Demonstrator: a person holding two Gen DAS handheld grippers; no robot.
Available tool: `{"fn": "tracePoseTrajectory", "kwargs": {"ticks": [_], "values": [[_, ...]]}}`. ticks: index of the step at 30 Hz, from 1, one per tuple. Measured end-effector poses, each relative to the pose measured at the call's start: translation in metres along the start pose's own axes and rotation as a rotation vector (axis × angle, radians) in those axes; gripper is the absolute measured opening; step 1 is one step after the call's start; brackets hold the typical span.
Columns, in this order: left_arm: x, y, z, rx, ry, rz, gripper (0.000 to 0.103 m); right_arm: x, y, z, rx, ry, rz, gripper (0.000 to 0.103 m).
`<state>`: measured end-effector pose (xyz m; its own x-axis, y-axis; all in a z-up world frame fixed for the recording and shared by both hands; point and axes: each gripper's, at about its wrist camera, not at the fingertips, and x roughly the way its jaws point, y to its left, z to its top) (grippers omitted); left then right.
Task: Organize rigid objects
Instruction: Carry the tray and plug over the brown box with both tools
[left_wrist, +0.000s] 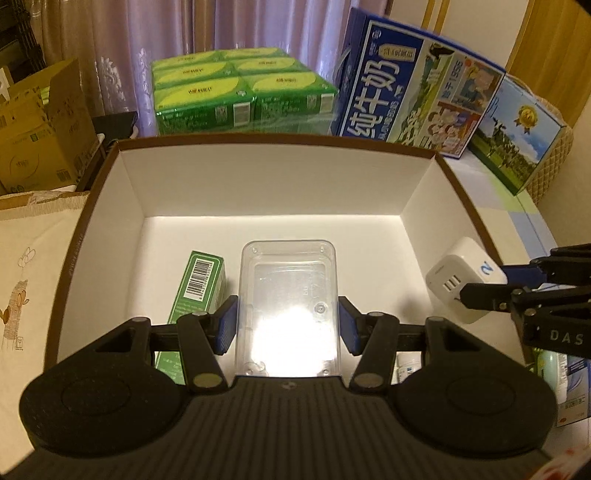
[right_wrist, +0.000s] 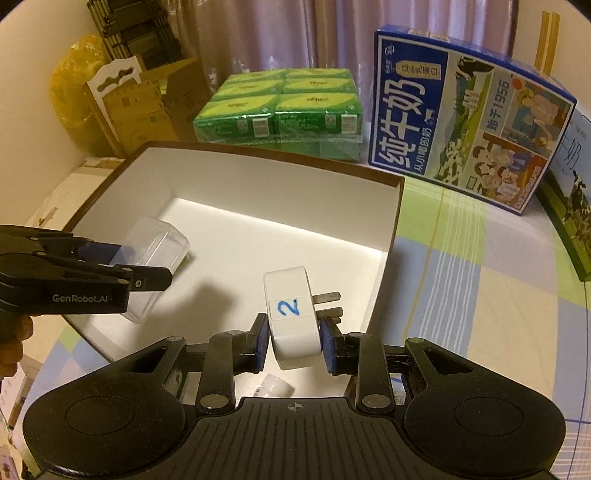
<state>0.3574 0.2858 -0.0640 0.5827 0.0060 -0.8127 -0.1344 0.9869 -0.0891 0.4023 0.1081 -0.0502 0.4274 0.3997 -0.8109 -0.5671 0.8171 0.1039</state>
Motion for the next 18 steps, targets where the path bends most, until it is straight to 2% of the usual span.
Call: {"fn": "tracePoseTrajectory", "kwargs": {"ticks": [8, 18], "values": [[0.018, 0.001, -0.005, 0.018, 0.055, 0.006, 0.055, 0.008, -0.001, 0.002, -0.017, 0.009, -0.016, 0.026], [0.015, 0.010, -0.008, 0.011, 0.066, 0.025, 0.055, 0.019, -0.001, 0.004, -0.023, 0.014, -0.027, 0.026]]}}
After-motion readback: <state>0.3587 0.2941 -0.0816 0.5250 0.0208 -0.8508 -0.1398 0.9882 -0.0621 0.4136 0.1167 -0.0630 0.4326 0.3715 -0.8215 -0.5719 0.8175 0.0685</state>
